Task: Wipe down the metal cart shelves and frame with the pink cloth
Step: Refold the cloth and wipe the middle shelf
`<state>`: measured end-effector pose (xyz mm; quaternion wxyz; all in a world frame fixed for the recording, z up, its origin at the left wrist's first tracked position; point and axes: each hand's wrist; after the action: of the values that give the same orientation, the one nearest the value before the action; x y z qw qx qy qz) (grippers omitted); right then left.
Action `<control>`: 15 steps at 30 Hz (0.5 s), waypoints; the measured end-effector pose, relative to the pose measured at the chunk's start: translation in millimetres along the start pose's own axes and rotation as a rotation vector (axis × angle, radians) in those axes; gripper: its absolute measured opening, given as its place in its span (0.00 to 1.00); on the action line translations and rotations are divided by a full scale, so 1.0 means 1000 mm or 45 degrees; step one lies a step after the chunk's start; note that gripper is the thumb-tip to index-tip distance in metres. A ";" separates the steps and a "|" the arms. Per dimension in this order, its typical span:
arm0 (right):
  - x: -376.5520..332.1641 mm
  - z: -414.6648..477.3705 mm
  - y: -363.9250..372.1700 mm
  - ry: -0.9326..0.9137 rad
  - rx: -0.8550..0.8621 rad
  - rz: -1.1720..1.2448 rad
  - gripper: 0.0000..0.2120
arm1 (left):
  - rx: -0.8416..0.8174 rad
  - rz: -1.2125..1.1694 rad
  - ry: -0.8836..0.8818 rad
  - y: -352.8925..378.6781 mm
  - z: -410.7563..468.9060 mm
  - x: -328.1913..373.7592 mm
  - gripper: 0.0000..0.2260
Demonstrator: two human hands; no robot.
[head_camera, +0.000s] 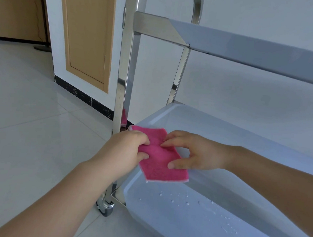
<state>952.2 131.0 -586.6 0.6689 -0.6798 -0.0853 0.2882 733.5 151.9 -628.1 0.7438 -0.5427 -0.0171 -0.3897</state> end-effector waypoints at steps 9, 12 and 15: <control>-0.030 -0.005 -0.001 0.114 0.185 -0.022 0.14 | 0.018 -0.135 0.043 -0.012 0.005 0.013 0.11; -0.032 -0.006 -0.012 0.296 0.226 0.309 0.10 | 0.028 -0.358 -0.021 -0.019 0.007 0.019 0.14; -0.031 -0.008 -0.024 0.374 0.174 0.871 0.14 | 0.035 -0.644 -0.088 -0.029 0.009 0.025 0.15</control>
<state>937.8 110.9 -555.5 0.5829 -0.6569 0.2630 0.3994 737.3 142.8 -590.5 0.6288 -0.5241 -0.1830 -0.5444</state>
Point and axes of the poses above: each hand's wrist, its own z-axis towards the middle knuckle, its own y-axis out of the palm, x = y × z, and after that the axes turned 5 degrees about x, right-handed
